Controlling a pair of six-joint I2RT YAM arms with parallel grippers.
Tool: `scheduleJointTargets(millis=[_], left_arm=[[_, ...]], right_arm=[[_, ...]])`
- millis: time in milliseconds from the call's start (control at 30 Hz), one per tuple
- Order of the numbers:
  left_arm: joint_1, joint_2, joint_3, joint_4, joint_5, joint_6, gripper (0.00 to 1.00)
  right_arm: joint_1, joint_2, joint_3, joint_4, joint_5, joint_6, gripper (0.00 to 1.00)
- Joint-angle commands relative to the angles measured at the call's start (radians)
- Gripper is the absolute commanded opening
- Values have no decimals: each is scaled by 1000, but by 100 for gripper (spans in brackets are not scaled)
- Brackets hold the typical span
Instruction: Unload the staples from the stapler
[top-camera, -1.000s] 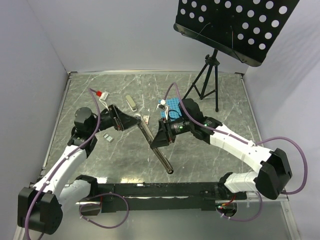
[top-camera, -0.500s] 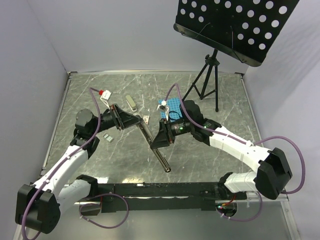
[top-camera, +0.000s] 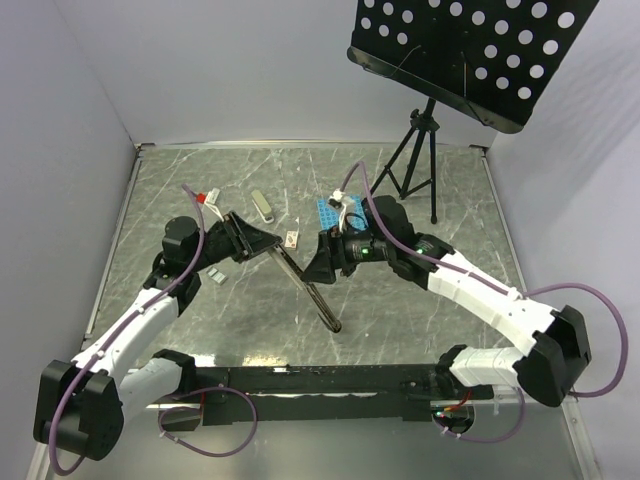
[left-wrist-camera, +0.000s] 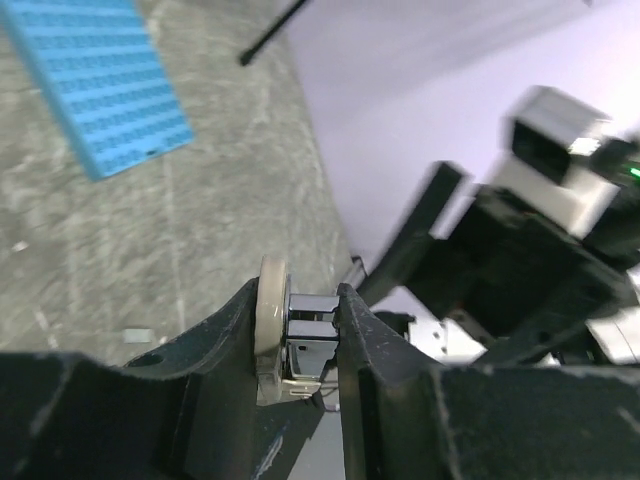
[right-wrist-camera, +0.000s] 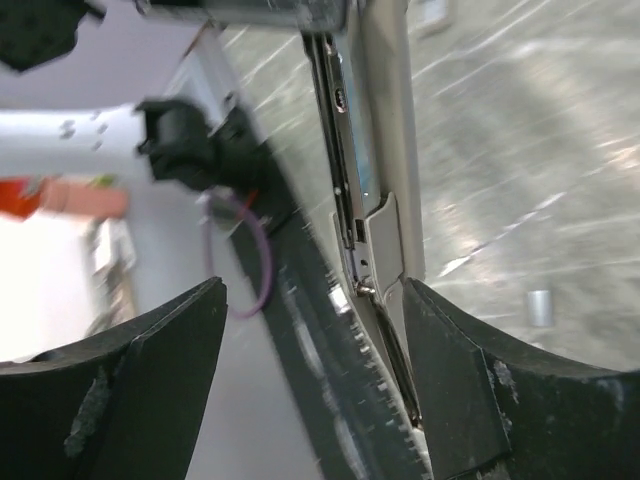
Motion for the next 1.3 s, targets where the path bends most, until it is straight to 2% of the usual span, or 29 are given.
scheduleJointTargets(millis=[0,167,267,600,700,867,1000,1067,1100,1200,1233,1267], left_arm=[[4,-24,67,-44,-82,-17,1],[4,-37,89,-70,-111,-46,1],[4,-42,96,-76,-109,-54,1],[4,-57,106,-92,-91,-68,1],[4,-65,104,-87,-89,-72,1],[4,-59,95,-61,-71,-91,1],[4,-57,80,-41,-57,-115,1],[4,-56,79,-46,-56,-115,1],[4,-56,78,-44,-54,-115,1],[4,-57,67,-30,-42,-128,1],[6,-57,66,-27,-43,-128,1],[6,-56,69,-30,-43,-125,12]], right_arm=[[63,-52,90,-71,218,-72,75],[183,11,160,-151,465,-158,72],[229,45,188,-156,551,-190,72],[246,126,208,-163,618,-272,73],[246,131,200,-146,592,-281,69],[247,137,174,-107,546,-278,54],[247,141,162,-76,535,-266,46],[247,141,159,-70,532,-261,35],[246,141,156,-62,532,-260,24],[247,131,147,-56,538,-253,4],[244,126,136,-48,542,-249,0],[246,117,131,-48,576,-238,0]])
